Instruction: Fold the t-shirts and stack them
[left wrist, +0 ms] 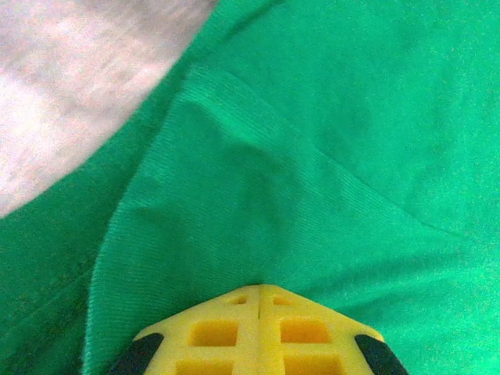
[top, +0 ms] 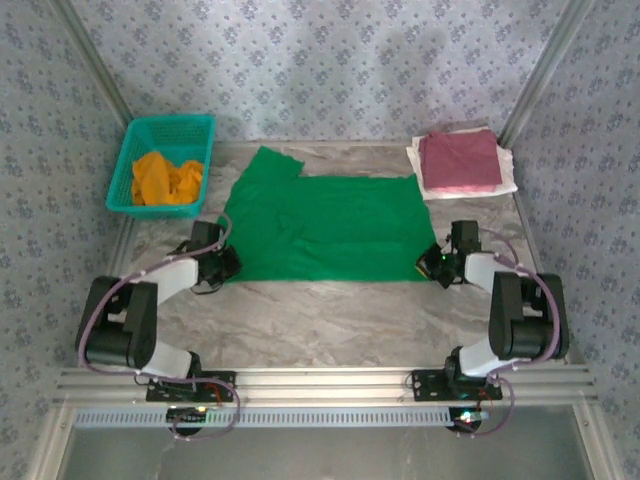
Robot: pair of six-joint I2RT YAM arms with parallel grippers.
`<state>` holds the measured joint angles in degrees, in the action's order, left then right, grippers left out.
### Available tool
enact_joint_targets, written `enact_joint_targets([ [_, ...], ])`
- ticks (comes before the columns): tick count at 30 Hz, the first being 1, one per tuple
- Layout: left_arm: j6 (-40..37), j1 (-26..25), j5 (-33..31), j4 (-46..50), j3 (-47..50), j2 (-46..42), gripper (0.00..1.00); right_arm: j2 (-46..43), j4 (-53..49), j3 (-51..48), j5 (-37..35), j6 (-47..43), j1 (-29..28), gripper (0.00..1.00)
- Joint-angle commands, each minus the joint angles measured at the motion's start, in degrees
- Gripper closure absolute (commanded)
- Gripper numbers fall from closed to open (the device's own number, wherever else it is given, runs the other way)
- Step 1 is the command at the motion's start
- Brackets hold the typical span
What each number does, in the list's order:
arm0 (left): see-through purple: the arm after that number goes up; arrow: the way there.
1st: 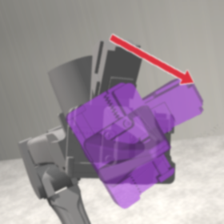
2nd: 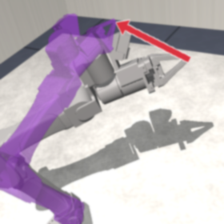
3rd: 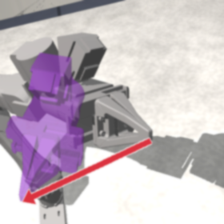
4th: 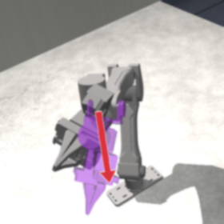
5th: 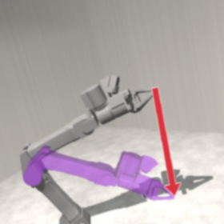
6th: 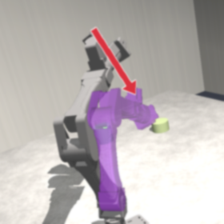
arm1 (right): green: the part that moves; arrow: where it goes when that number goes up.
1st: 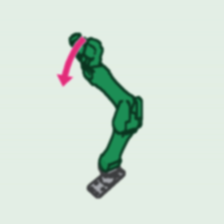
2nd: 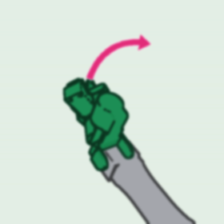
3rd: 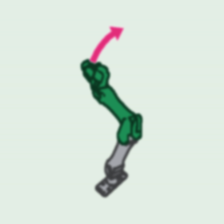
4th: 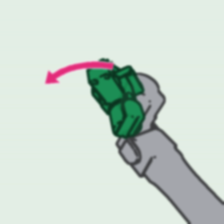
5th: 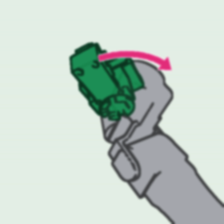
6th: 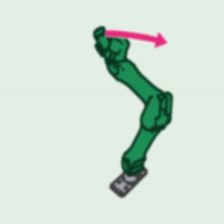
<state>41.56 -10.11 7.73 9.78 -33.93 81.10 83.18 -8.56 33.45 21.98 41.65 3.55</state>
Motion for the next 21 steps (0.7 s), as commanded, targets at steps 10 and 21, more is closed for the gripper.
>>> enact_joint_targets([
  [10,0.50,-0.19,-2.92,18.09,-1.18,-13.35,1.00,-12.64,-9.27,0.04,-4.61,-0.18,-1.63,1.00],
  [21,-4.18,-9.08,-2.91,10.73,-23.38,5.67,1.00,-2.60,-4.84,13.31,-3.39,-4.59,-16.01,1.00],
])
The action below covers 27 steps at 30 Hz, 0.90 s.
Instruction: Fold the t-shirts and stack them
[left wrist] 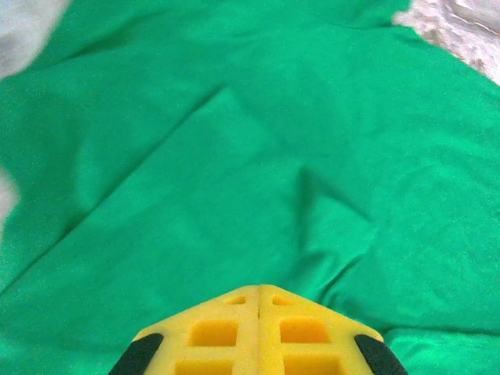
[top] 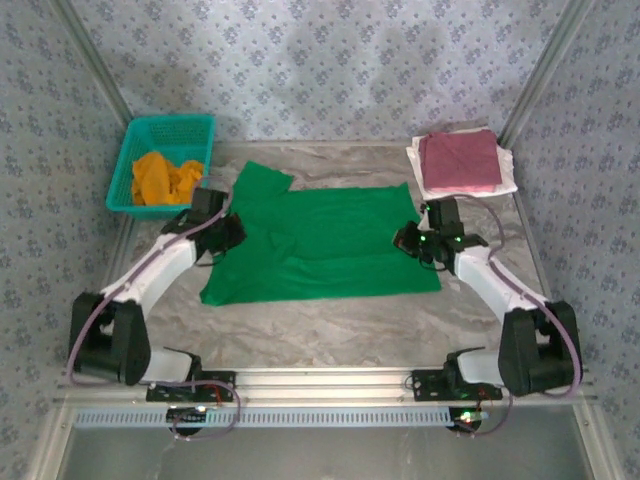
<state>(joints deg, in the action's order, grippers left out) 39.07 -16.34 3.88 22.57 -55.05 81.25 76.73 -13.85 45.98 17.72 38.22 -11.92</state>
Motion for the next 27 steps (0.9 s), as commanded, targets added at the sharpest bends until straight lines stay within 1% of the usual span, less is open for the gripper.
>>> enact_joint_targets([
  [1,-1.23,-4.14,1.89,-4.22,-2.92,8.01,1.00,4.94,1.38,0.93,0.95,-0.36,-0.60,1.00],
  [4,-0.24,-6.83,3.65,-8.92,-4.82,15.57,1.00,7.47,2.92,1.12,0.49,0.81,-0.56,1.00],
  [8,-1.27,-8.66,4.31,-9.75,-10.20,23.75,1.00,8.67,2.90,1.39,0.22,0.72,-0.31,1.00],
  [10,-1.66,-8.67,4.06,-10.49,-12.51,26.40,1.00,8.62,2.69,1.13,-0.01,0.45,-0.12,1.00],
  [13,-2.89,-8.47,1.81,-9.83,-16.64,30.28,1.00,8.06,2.91,0.13,0.03,0.67,-0.02,1.00],
  [17,-5.45,-8.17,3.65,-9.20,-22.88,35.94,1.00,7.30,3.78,-1.50,0.12,1.33,0.06,1.00],
  [19,-6.00,-7.96,3.97,-6.89,-25.81,37.54,1.00,6.95,3.88,-2.02,0.15,1.33,0.06,1.00],
  [20,-6.10,-7.79,3.94,-6.00,-26.49,37.25,1.00,6.66,3.63,-2.14,0.25,1.16,0.14,1.00],
  [22,-5.90,-7.74,2.25,-6.85,-24.22,33.94,1.00,5.74,2.68,-2.25,0.23,0.56,0.39,1.00],
  [25,-4.87,-7.32,-2.46,-8.95,-16.98,25.09,1.00,3.72,0.88,-2.51,-1.15,-1.45,0.66,1.00],
  [27,-4.17,-6.68,-4.47,-9.97,-11.92,19.50,0.99,2.90,0.03,-2.60,-2.05,-1.74,1.39,1.00],
])
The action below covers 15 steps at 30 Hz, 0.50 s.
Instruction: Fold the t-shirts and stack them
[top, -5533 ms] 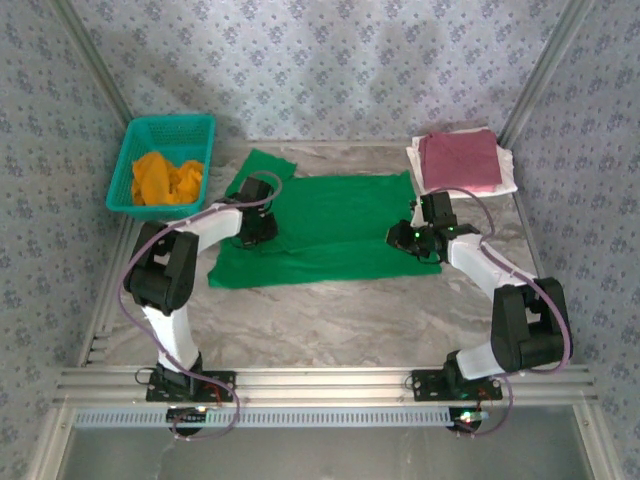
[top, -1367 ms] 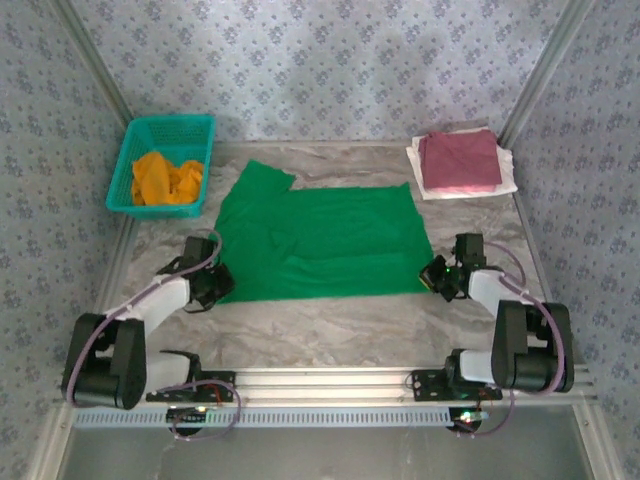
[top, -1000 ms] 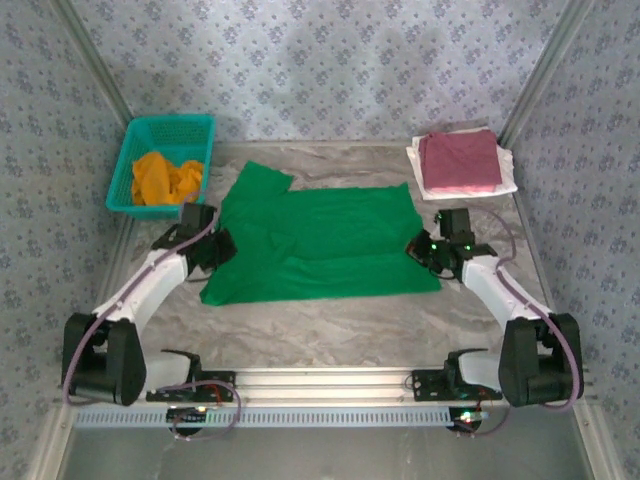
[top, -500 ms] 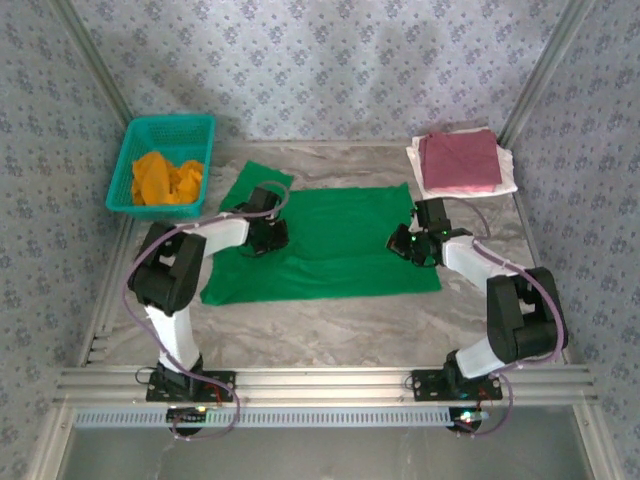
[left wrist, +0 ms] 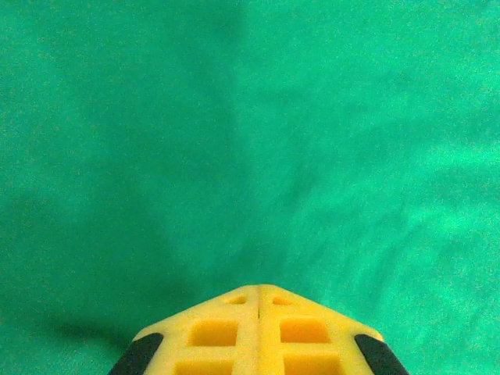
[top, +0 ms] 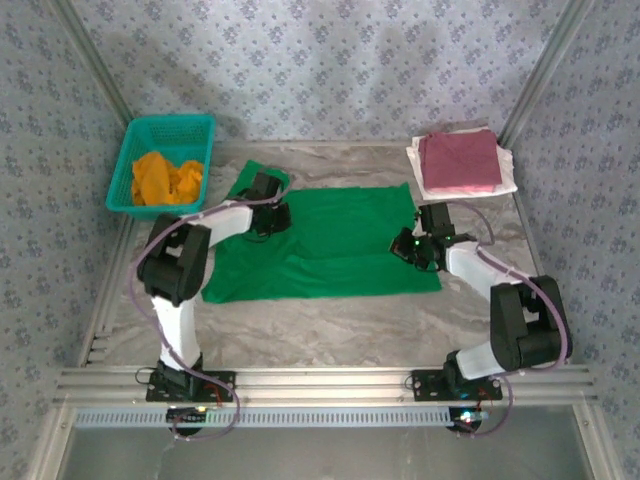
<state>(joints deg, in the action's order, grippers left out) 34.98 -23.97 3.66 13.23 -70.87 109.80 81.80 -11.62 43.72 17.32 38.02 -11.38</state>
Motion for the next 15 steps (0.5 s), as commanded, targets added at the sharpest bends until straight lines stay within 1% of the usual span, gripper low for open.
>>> enact_joint_targets([
  [1,0.35,1.26,-5.20,-0.67,6.37,-11.51,0.99,-2.14,-2.42,-0.02,-1.61,-4.04,1.18,1.00],
  [4,1.24,1.64,-8.35,-0.75,12.85,-17.81,0.99,1.28,-5.45,3.91,0.15,-7.50,1.44,1.00],
  [6,2.13,1.79,-10.11,-1.12,16.87,-20.52,0.96,6.24,-9.24,8.94,3.00,-10.32,1.06,1.00],
  [7,2.55,2.18,-9.86,-1.17,18.10,-20.67,0.96,8.38,-10.70,10.65,2.86,-11.13,0.64,1.00],
  [8,3.21,2.97,-8.58,-1.26,19.16,-20.24,0.99,10.54,-11.57,12.36,2.18,-11.64,0.15,1.00],
  [11,4.81,3.93,-6.73,-2.79,21.99,-17.88,1.00,16.10,-10.67,14.55,1.67,-10.47,-0.30,1.00],
  [15,6.20,4.05,-6.63,-4.46,24.36,-14.97,1.00,18.96,-8.17,14.31,1.36,-8.14,-0.41,1.00],
])
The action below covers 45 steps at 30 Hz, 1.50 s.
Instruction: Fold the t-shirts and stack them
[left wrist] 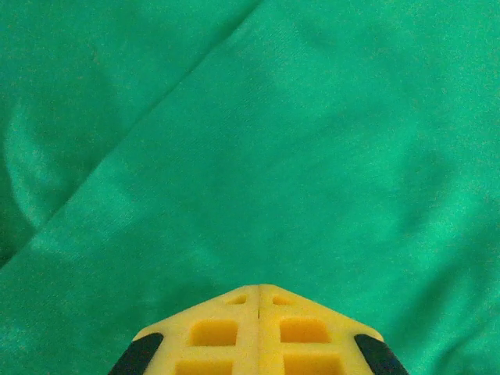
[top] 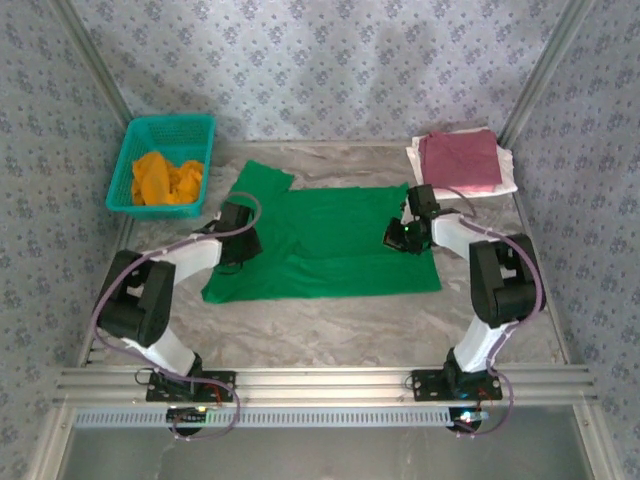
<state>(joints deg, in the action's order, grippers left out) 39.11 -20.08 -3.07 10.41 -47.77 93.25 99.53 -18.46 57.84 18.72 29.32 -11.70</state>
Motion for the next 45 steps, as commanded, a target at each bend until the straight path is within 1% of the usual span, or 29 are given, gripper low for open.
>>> enact_joint_targets([
  [1,2.19,0.21,0.38,-1.78,1.56,1.98,1.00,1.33,-0.73,-0.48,0.22,0.95,-0.01,1.00],
  [5,3.04,0.12,1.34,-2.30,4.58,1.71,1.00,-1.43,1.91,-6.75,-0.32,4.46,1.32,1.00],
  [10,5.51,-0.36,3.17,-2.33,11.38,-2.03,1.00,-10.31,5.80,-17.89,-1.72,10.29,2.90,1.00],
  [14,7.78,-4.23,3.64,-0.84,14.96,-5.29,1.00,-16.72,4.03,-22.62,-3.53,12.04,3.90,1.00],
  [18,9.97,-8.88,3.97,1.48,13.87,-5.12,1.00,-20.08,3.13,-24.13,-5.48,11.32,6.11,1.00],
  [21,10.64,-10.48,2.98,2.77,12.49,-5.73,1.00,-19.61,2.96,-23.29,-5.17,9.98,8.49,1.00],
  [24,8.25,-9.70,-0.95,6.76,9.11,-7.31,1.00,-19.60,2.84,-21.98,-4.19,9.35,9.89,1.00],
  [26,4.98,-8.04,-3.19,10.13,5.25,-8.36,0.95,-20.13,2.43,-20.51,-3.55,9.17,9.95,1.00],
  [28,1.82,-5.67,-3.52,11.93,0.86,-9.32,0.93,-20.85,1.37,-18.13,-2.95,8.49,9.88,1.00],
  [30,-1.33,-3.45,-3.52,12.28,-4.17,-10.10,0.81,-21.89,0.22,-15.50,-3.10,7.31,9.87,1.00],
  [31,-2.68,-2.64,-3.52,12.07,-6.38,-10.28,0.78,-22.49,0.00,-14.48,-3.36,7.17,9.88,0.99],
  [32,-4.43,-1.84,-3.33,11.25,-8.72,-10.22,0.72,-23.18,-0.40,-13.28,-3.95,7.15,9.95,0.97],
  [33,-6.33,-1.18,-3.26,10.42,-11.20,-9.66,0.63,-23.97,-0.61,-12.18,-4.43,5.28,10.03,0.93],
  [34,-7.77,-0.67,-3.11,10.28,-13.67,-8.86,0.50,-24.57,-0.45,-11.37,-4.77,4.48,10.14,0.90],
  [36,-11.38,0.15,-2.52,10.49,-19.70,-5.69,0.11,-26.54,1.37,-10.56,-5.65,3.22,10.18,0.81],
  [37,-12.79,0.45,-2.55,10.37,-21.99,-4.12,0.02,-27.25,2.32,-10.54,-6.18,2.80,10.24,0.76],
  [39,-14.54,1.40,-0.52,10.35,-26.82,0.19,0.02,-28.15,3.90,-10.56,-6.76,1.68,10.53,0.70],
  [41,-15.40,2.10,1.95,10.21,-30.89,4.11,0.02,-28.00,4.83,-10.46,-6.18,0.22,11.06,0.66],
  [43,-16.02,2.30,2.31,10.15,-34.54,7.66,0.02,-27.56,4.26,-9.99,-5.21,-0.62,11.78,0.65],
  [44,-16.34,2.41,2.75,10.39,-36.53,9.52,0.03,-27.61,4.06,-9.99,-4.53,-0.91,12.16,0.64],
  [45,-16.81,2.57,3.35,10.75,-38.90,11.47,0.07,-27.95,4.16,-10.40,-4.24,-1.09,12.30,0.64],
])
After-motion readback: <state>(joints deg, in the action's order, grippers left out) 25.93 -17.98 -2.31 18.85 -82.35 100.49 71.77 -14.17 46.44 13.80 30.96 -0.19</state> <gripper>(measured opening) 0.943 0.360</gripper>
